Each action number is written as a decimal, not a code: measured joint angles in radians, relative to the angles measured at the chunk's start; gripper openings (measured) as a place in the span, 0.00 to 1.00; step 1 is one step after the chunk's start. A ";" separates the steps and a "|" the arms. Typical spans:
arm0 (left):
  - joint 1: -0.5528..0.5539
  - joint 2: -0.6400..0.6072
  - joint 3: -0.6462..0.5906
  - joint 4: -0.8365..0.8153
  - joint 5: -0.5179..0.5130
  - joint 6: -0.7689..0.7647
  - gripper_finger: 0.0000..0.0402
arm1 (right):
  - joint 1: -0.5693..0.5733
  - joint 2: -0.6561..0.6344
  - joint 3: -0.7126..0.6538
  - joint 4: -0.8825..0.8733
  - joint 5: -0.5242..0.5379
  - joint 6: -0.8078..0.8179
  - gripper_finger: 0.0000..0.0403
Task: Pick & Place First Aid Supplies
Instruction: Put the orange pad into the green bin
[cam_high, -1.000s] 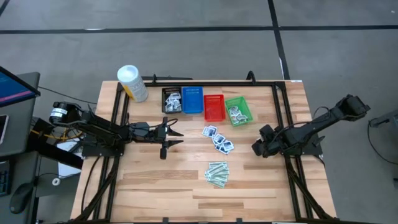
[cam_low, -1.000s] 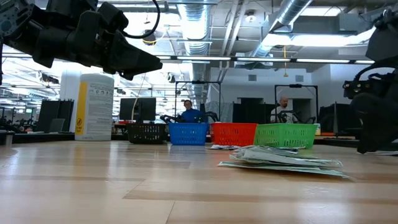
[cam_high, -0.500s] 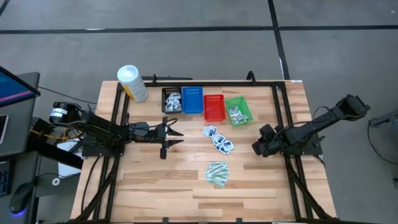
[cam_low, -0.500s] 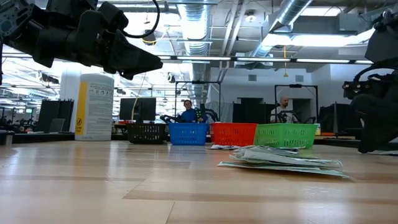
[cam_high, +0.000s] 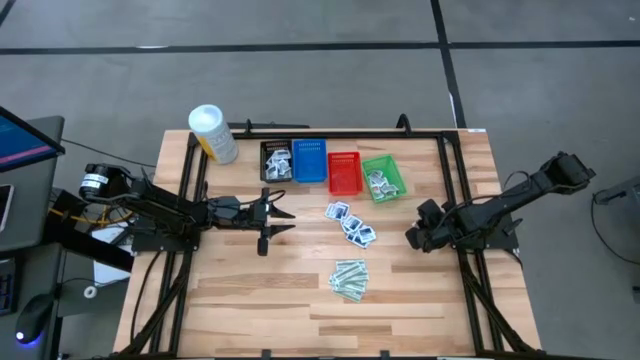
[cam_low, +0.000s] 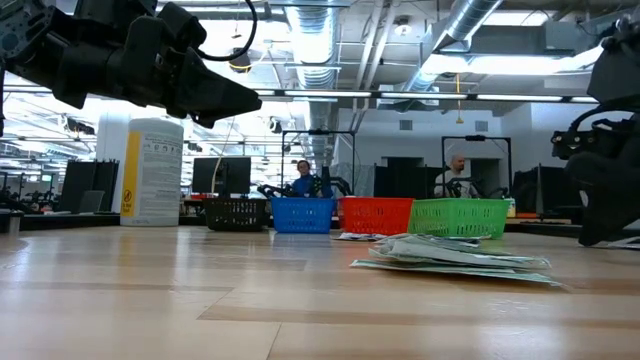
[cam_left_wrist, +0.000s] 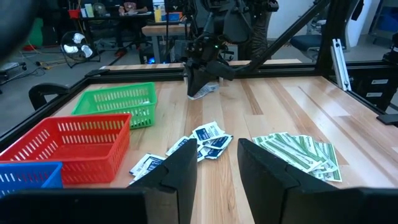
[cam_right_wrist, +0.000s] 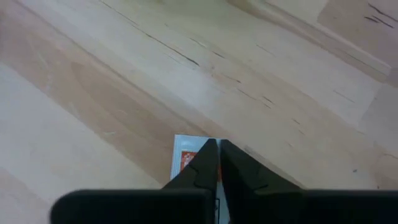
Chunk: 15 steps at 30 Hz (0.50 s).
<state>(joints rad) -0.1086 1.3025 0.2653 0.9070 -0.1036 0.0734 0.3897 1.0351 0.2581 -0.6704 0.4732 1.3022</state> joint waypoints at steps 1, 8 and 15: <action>0.000 0.000 0.000 0.000 0.000 0.000 0.29 | 0.000 0.000 0.001 0.001 0.000 0.000 0.01; 0.000 0.000 0.000 0.006 0.000 0.000 0.29 | 0.001 0.004 0.051 -0.007 -0.011 -0.043 0.00; 0.000 0.000 0.001 0.011 0.000 -0.002 0.29 | 0.001 0.002 0.117 -0.021 0.032 -0.112 0.00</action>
<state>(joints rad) -0.1085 1.3026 0.2661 0.9176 -0.1036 0.0711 0.3908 1.0374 0.3755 -0.6912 0.5053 1.1897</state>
